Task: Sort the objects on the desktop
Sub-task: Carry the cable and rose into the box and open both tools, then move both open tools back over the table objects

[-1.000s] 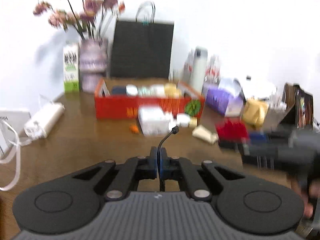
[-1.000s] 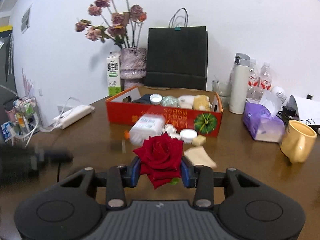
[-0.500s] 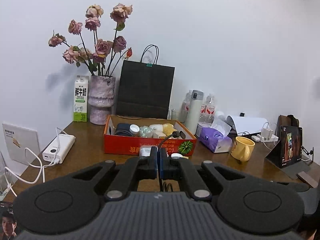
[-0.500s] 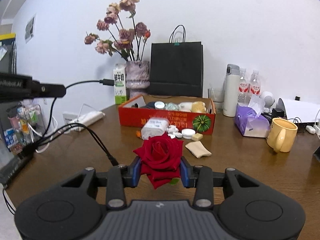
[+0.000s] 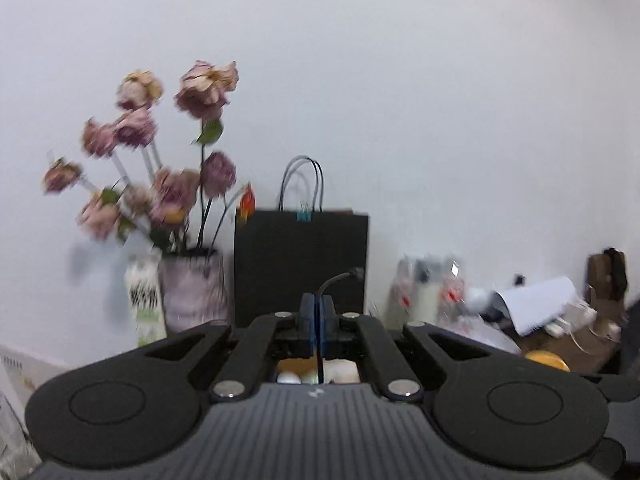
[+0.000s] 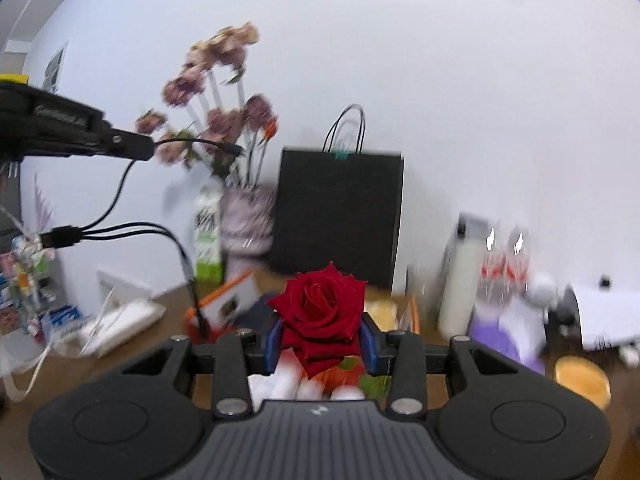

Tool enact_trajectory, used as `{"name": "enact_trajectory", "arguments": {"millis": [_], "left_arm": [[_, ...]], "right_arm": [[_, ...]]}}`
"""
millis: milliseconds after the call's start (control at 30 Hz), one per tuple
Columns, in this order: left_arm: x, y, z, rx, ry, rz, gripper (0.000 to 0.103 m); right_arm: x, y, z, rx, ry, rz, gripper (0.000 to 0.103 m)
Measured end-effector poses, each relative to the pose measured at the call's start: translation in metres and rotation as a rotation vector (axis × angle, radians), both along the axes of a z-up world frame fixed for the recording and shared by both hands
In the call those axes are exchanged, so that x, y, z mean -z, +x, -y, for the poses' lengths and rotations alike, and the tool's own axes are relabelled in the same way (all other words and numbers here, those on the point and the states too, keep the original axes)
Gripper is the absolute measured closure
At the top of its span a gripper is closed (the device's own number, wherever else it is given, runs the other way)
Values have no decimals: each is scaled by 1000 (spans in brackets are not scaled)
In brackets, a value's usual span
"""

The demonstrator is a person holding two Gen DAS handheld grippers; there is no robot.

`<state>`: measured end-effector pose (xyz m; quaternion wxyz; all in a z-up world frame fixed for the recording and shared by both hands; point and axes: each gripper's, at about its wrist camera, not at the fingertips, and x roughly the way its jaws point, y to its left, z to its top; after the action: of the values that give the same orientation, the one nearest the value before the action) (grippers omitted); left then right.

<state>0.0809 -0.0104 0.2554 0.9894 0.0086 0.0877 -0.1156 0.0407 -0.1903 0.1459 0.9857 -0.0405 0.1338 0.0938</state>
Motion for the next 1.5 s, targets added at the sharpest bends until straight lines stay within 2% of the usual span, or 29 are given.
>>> {"name": "enact_trajectory", "arguments": {"millis": [100, 200, 267, 400, 467, 533, 600, 633, 667, 733, 767, 800, 833, 867, 933, 967, 1000, 1067, 1100, 1167, 1267, 1367, 1433, 1500], "left_arm": [[-10, 59, 11, -24, 6, 1, 100], [10, 114, 14, -60, -31, -2, 100], [43, 157, 14, -97, -66, -9, 100], [132, 243, 4, -158, -78, -197, 100], [162, 260, -3, -242, -77, -272, 100], [173, 262, -12, -268, -135, -312, 96], [174, 263, -12, -211, -120, -360, 76], [171, 260, -10, -194, -91, -359, 48], [165, 254, -9, -194, -64, -328, 28], [155, 239, -10, -192, -36, -260, 15], [149, 233, -10, -180, -26, -252, 13], [145, 227, -11, -173, -18, -266, 11], [140, 222, -11, -180, -7, -288, 3], [137, 215, -10, -215, 9, -310, 0], [136, 187, -12, -367, 7, -352, 0], [139, 168, -14, -415, -32, -374, 0], [143, 148, -17, -387, -75, -391, 0], [151, 108, -19, -273, -143, -396, 0], [156, 86, -17, -260, -156, -393, 0], [164, 46, -11, -256, -129, -379, 0], [175, -2, -10, -167, -93, -359, 0], [196, -48, -8, -110, -36, -299, 0], [211, -66, -5, -97, 15, -329, 0], [215, -84, -9, -82, -11, -373, 0]], "right_arm": [[-17, 66, 6, 2, 17, -4, 66], [-13, 135, 12, 11, 25, -59, 65], [-1, 181, 14, 13, 55, -142, 65], [48, 261, 7, 38, 58, -372, 66], [70, 278, -2, 5, 53, -447, 66], [89, 286, -14, -42, 47, -488, 66], [103, 297, -23, -60, 49, -548, 61], [106, 300, -26, -64, 48, -582, 57], [108, 301, -30, -70, 48, -615, 52], [103, 290, -29, -80, 58, -593, 47], [96, 284, -26, -75, 63, -568, 39], [90, 277, -24, -62, 68, -552, 35], [81, 270, -19, -44, 70, -535, 35], [72, 265, -15, -29, 68, -525, 35], [58, 248, -6, 3, 49, -490, 33], [53, 232, -2, 12, 45, -457, 26], [51, 213, 3, 15, 51, -425, 20], [54, 180, 8, 38, 43, -400, 21], [56, 165, 8, 53, 27, -396, 21], [64, 127, 4, 76, -4, -371, 21], [78, 74, 4, 78, -3, -362, 20], [96, 23, 3, 101, 2, -376, 20], [108, -5, 4, 123, 35, -404, 20], [116, -32, 8, 131, 84, -423, 19]]}}
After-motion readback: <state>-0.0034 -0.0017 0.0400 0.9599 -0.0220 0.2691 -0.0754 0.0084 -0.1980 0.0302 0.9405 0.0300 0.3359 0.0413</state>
